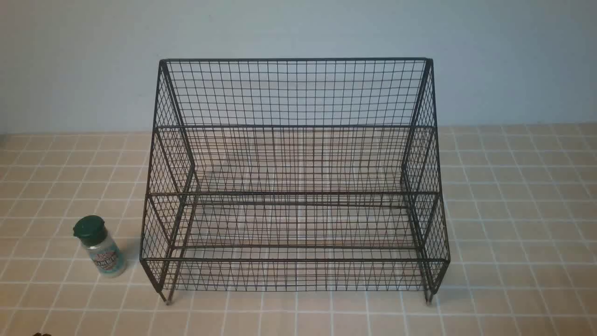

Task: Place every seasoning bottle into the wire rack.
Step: Use the left arm to grab the condiment bottle closest to it

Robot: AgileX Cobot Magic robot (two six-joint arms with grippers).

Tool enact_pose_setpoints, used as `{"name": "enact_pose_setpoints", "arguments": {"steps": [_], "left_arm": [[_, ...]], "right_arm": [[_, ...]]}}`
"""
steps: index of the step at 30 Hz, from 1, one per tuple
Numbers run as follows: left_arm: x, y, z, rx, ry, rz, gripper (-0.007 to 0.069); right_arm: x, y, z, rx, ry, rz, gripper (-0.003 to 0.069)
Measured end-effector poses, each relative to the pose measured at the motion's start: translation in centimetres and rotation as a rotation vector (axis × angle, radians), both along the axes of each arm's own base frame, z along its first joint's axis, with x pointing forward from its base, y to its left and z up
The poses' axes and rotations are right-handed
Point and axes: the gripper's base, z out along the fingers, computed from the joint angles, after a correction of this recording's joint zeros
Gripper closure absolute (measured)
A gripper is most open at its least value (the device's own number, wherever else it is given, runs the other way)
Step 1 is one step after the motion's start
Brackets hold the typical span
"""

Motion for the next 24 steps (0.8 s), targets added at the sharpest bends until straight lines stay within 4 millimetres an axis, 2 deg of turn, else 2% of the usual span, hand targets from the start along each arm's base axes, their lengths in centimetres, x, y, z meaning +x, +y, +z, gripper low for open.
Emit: {"name": "enact_pose_setpoints", "arguments": {"steps": [24], "left_arm": [[0.01, 0.05, 0.00, 0.024, -0.003, -0.002, 0.0631]], "right_arm": [[0.00, 0.00, 0.00, 0.000, 0.000, 0.000, 0.0673]]}}
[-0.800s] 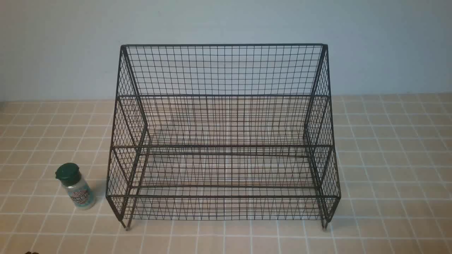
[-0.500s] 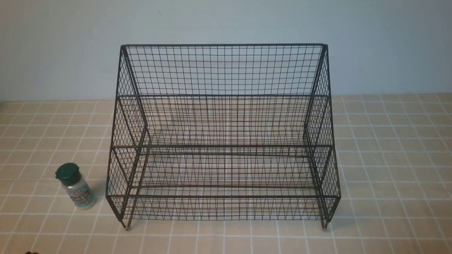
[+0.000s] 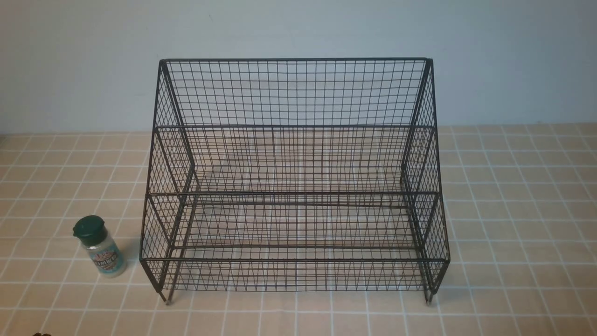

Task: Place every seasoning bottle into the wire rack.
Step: Use the left arm to grab the condiment bottle closest to it

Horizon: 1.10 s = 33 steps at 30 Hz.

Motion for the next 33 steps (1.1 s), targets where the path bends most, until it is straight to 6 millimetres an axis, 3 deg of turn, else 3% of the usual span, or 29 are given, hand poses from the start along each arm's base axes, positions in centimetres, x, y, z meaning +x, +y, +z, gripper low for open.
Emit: {"name": "enact_pose_setpoints", "arguments": {"steps": [5, 6, 9, 12, 17, 19, 25, 30, 31, 33], "left_arm": [[0.1, -0.1, 0.4, -0.081, -0.043, 0.007, 0.0631], [0.3, -0.3, 1.1, -0.198, -0.112, 0.018, 0.0631], [0.4, -0.3, 2.0, -0.326, -0.197, 0.031, 0.0631], [0.4, -0.2, 2.9, -0.395, -0.285, 0.041, 0.0631], [0.1, 0.6, 5.5, -0.486, -0.574, 0.071, 0.0631], [0.0, 0.7, 5.9, -0.504, -0.601, 0.076, 0.0631], [1.8, -0.2, 10.4, -0.462, -0.359, 0.047, 0.0631], [6.7, -2.2, 13.9, -0.315, 0.233, -0.040, 0.0631], [6.6, -2.2, 14.1, -0.311, 0.240, -0.045, 0.0631], [8.2, -2.6, 15.2, -0.262, 0.421, -0.054, 0.0631]], "right_arm": [[0.0, 0.0, 0.0, 0.001, 0.000, 0.000, 0.0673], [0.0, 0.0, 0.0, 0.001, 0.000, 0.000, 0.0673], [0.0, 0.0, 0.0, 0.002, 0.000, 0.000, 0.0673], [0.0, 0.0, 0.0, 0.002, 0.000, 0.000, 0.0673], [0.0, 0.0, 0.0, 0.002, 0.000, 0.000, 0.0673], [0.0, 0.0, 0.0, 0.002, 0.000, 0.000, 0.0673], [0.0, 0.0, 0.0, 0.002, 0.000, 0.000, 0.0673], [0.0, 0.0, 0.0, 0.001, 0.000, 0.000, 0.0673], [0.0, 0.0, 0.0, 0.001, 0.000, 0.000, 0.0673], [0.0, 0.0, 0.0, 0.001, 0.000, 0.000, 0.0673]]}}
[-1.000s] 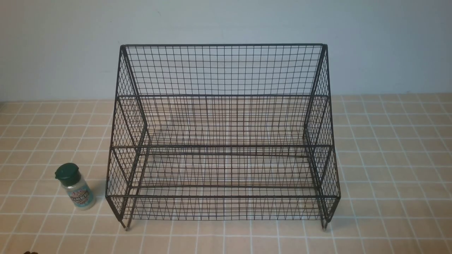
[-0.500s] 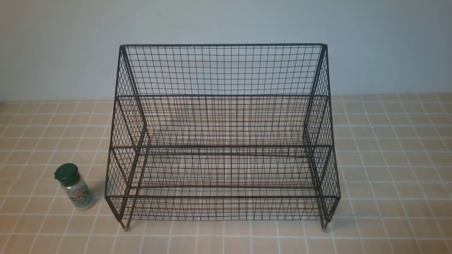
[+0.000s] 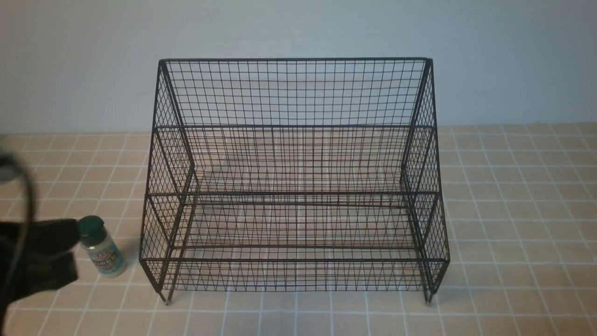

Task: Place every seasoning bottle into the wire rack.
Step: Use the left arm to grab the condiment bottle closest to it

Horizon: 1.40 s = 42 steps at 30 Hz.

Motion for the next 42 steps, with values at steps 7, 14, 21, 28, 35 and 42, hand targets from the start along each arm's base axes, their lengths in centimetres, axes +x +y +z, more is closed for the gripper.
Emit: {"name": "enact_pose_setpoints", "arguments": {"steps": [7, 14, 21, 28, 35, 42], "left_arm": [[3.8, 0.8, 1.9, 0.181, 0.287, 0.032, 0.0631], [8.1, 3.2, 0.9, 0.270, 0.489, 0.123, 0.0627], [12.6, 5.0, -1.5, 0.291, 0.594, 0.081, 0.0627], [15.7, 5.2, -3.0, 0.298, 0.505, 0.084, 0.0475], [17.6, 5.4, -5.6, 0.362, 0.532, -0.007, 0.0138], [19.0, 5.3, -8.4, 0.404, 0.572, -0.120, -0.0038]], "right_arm": [[0.0, 0.0, 0.0, 0.000, 0.000, 0.000, 0.0673], [0.0, 0.0, 0.0, 0.000, 0.000, 0.000, 0.0673], [0.0, 0.0, 0.0, 0.000, 0.000, 0.000, 0.0673], [0.0, 0.0, 0.0, 0.000, 0.000, 0.000, 0.0673], [0.0, 0.0, 0.0, 0.000, 0.000, 0.000, 0.0673], [0.0, 0.0, 0.0, 0.000, 0.000, 0.000, 0.0673]]}}
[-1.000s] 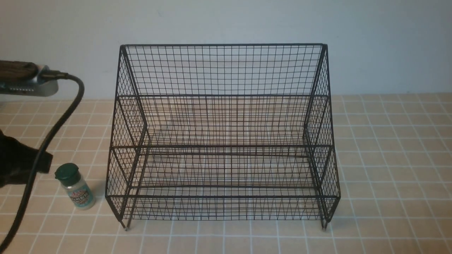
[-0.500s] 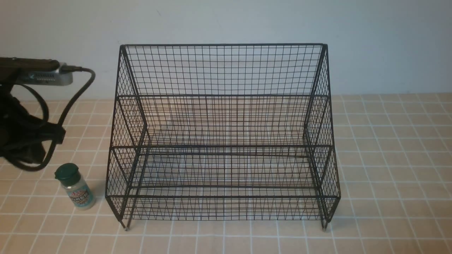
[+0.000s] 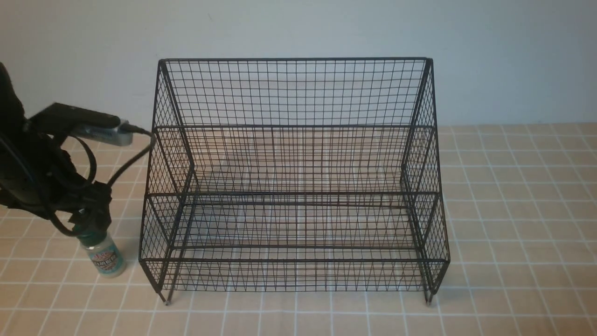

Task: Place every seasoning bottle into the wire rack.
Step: Use the left arm to grab the condiment bottle closest to it, then use the left arm to put the condiment bottle back on the shelf

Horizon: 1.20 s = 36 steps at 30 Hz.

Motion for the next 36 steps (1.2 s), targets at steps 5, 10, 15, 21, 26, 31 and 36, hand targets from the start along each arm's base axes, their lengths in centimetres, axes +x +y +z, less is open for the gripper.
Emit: {"name": "enact_pose_setpoints", "arguments": {"steps": [5, 10, 15, 21, 26, 31, 36], "left_arm": [[0.8, -0.1, -1.5, -0.004, 0.015, -0.014, -0.0021], [1.2, -0.1, -2.6, -0.008, 0.035, -0.013, 0.0048], [1.4, -0.1, -3.1, -0.012, 0.051, -0.012, 0.0218], [1.2, -0.2, -3.1, -0.017, 0.088, -0.014, 0.0302], [1.1, -0.1, -0.8, -0.018, 0.119, 0.027, 0.0302], [0.2, 0.2, 6.1, 0.020, 0.019, 0.060, 0.0302], [-1.9, -0.5, 11.8, 0.036, -0.141, 0.085, 0.0302]], "right_arm": [[0.0, 0.0, 0.0, 0.000, 0.000, 0.000, 0.0673], [0.0, 0.0, 0.0, 0.000, 0.000, 0.000, 0.0673], [0.0, 0.0, 0.0, 0.000, 0.000, 0.000, 0.0673], [0.0, 0.0, 0.0, 0.000, 0.000, 0.000, 0.0673], [0.0, 0.0, 0.0, 0.000, 0.000, 0.000, 0.0673], [0.0, 0.0, 0.0, 0.000, 0.000, 0.000, 0.0673], [0.0, 0.0, 0.0, 0.000, 0.000, 0.000, 0.0673]]}}
